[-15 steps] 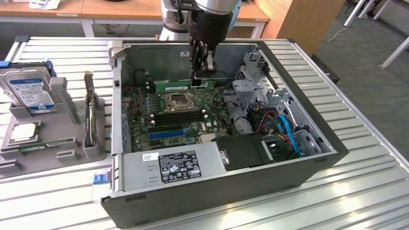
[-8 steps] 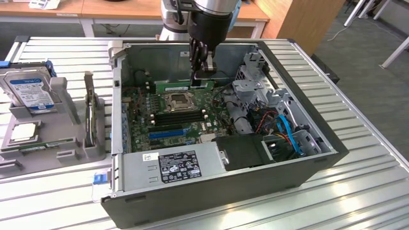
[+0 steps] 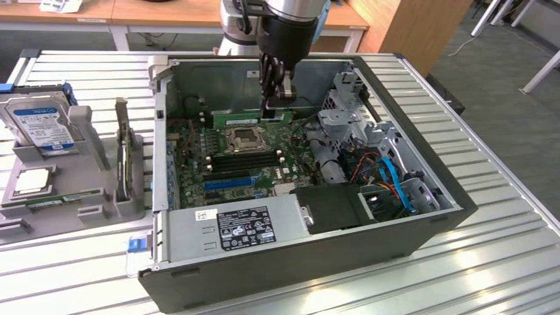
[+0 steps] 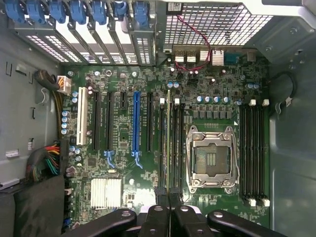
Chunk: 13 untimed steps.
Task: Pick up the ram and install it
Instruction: 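Insert the ram into the slot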
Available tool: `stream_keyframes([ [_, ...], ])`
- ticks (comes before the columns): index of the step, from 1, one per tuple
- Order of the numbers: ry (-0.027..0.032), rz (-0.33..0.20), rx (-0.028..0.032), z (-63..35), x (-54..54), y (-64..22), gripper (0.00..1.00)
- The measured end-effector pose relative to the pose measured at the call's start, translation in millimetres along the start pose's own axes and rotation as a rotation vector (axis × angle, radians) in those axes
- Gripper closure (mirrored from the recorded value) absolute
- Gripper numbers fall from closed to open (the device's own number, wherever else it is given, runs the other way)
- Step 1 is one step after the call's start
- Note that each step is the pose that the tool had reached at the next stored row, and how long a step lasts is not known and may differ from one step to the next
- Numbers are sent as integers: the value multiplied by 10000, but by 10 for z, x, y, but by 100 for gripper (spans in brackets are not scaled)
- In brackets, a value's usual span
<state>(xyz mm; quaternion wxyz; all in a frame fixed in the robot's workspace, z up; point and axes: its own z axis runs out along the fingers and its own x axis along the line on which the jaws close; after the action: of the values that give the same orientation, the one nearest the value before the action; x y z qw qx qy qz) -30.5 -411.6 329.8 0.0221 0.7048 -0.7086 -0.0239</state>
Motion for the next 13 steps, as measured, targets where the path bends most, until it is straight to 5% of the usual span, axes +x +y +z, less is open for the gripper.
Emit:
stream_keyframes([
  [13,9,1,-1,142,0,-9,88],
])
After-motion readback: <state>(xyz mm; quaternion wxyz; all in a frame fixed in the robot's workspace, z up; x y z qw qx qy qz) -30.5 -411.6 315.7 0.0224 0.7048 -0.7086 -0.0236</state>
